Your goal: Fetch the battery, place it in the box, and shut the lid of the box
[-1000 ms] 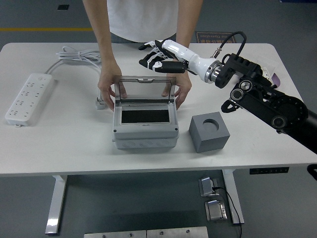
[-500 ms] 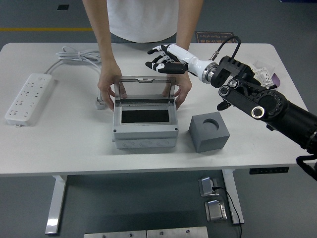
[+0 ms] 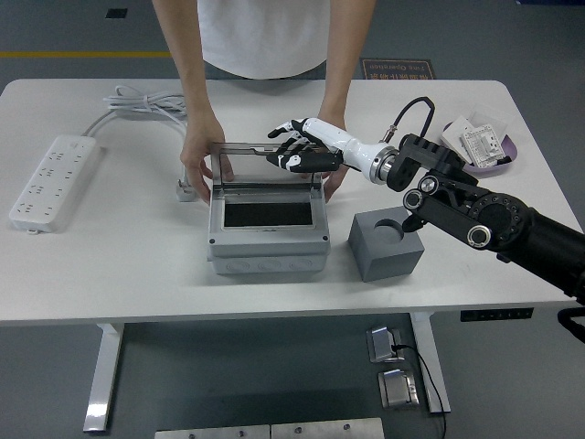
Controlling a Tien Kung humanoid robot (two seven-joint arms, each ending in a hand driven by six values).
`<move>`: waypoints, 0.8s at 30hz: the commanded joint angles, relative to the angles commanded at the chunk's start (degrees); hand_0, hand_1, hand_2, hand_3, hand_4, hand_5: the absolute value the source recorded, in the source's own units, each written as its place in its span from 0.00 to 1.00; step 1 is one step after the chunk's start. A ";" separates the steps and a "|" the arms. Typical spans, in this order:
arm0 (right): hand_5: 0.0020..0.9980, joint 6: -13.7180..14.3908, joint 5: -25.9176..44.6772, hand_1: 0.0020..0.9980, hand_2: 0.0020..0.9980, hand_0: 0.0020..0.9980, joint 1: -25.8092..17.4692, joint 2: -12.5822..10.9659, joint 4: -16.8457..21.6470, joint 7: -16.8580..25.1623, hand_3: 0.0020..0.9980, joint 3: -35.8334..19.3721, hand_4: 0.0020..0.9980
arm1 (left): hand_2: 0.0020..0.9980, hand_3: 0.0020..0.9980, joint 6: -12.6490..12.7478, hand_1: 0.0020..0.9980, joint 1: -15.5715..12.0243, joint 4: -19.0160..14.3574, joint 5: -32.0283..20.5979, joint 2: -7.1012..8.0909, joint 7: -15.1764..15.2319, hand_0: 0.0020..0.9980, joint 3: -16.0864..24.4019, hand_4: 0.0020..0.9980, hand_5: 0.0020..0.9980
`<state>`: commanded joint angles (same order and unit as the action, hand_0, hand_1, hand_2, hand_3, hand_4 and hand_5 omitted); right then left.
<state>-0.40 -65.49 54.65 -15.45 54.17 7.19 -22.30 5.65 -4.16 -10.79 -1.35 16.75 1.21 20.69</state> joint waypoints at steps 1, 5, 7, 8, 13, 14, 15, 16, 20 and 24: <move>0.52 0.02 -0.22 0.66 0.69 0.70 -0.20 -0.42 0.86 -0.09 0.81 -0.03 0.71 | 0.67 0.69 0.01 0.71 -0.04 0.01 0.01 -0.01 0.00 0.65 0.07 0.69 0.17; 0.53 0.05 -1.31 0.66 0.69 0.70 -1.26 -2.17 4.83 -0.69 0.81 -0.13 0.70 | 0.67 0.69 0.07 0.71 -0.27 0.06 0.05 -0.11 0.02 0.65 0.36 0.69 0.17; 0.53 0.04 -1.73 0.66 0.69 0.70 -1.69 -2.75 6.34 -0.93 0.81 -0.09 0.70 | 0.67 0.69 0.10 0.71 -0.34 0.06 0.16 -0.15 0.04 0.65 0.53 0.69 0.17; 0.53 0.06 -1.87 0.66 0.69 0.70 -1.85 -2.95 6.88 -1.01 0.81 -0.06 0.70 | 0.67 0.69 0.11 0.71 -0.36 0.05 0.25 -0.17 0.04 0.65 0.63 0.69 0.17; 0.53 -0.02 -2.59 0.66 0.68 0.70 -2.71 -3.93 9.74 -1.68 0.81 0.09 0.70 | 0.67 0.69 0.14 0.71 -0.46 0.04 0.31 -0.33 0.06 0.65 0.83 0.69 0.18; 0.53 -0.09 -2.79 0.66 0.68 0.70 -2.90 -4.17 10.46 -1.90 0.81 0.10 0.70 | 0.67 0.69 0.15 0.71 -0.50 0.04 0.27 -0.37 0.06 0.65 0.82 0.69 0.18; 0.53 -0.16 -2.91 0.66 0.68 0.70 -3.02 -4.35 10.96 -2.05 0.81 0.11 0.70 | 0.67 0.69 0.15 0.71 -0.53 0.04 0.25 -0.40 0.05 0.65 0.82 0.69 0.18; 0.53 -0.22 -3.03 0.65 0.68 0.69 -3.13 -4.51 11.44 -2.19 0.81 0.11 0.69 | 0.67 0.69 0.16 0.71 -0.56 0.03 0.23 -0.43 0.05 0.65 0.83 0.69 0.18; 0.53 -0.45 -3.98 0.65 0.68 0.69 -3.74 -5.44 14.02 -2.92 0.81 -0.27 0.69 | 0.67 0.69 0.18 0.71 -0.67 0.02 0.08 -0.57 0.04 0.65 0.81 0.69 0.18; 0.53 -0.67 -4.85 0.65 0.68 0.69 -4.49 -6.51 16.66 -3.56 0.81 -0.90 0.69 | 0.67 0.69 0.20 0.71 -0.76 0.01 0.00 -0.68 0.00 0.65 0.88 0.69 0.18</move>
<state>-1.07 -70.34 50.15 -21.96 70.83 3.62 -23.20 5.85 -4.92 -10.78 -1.35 16.07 1.20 21.57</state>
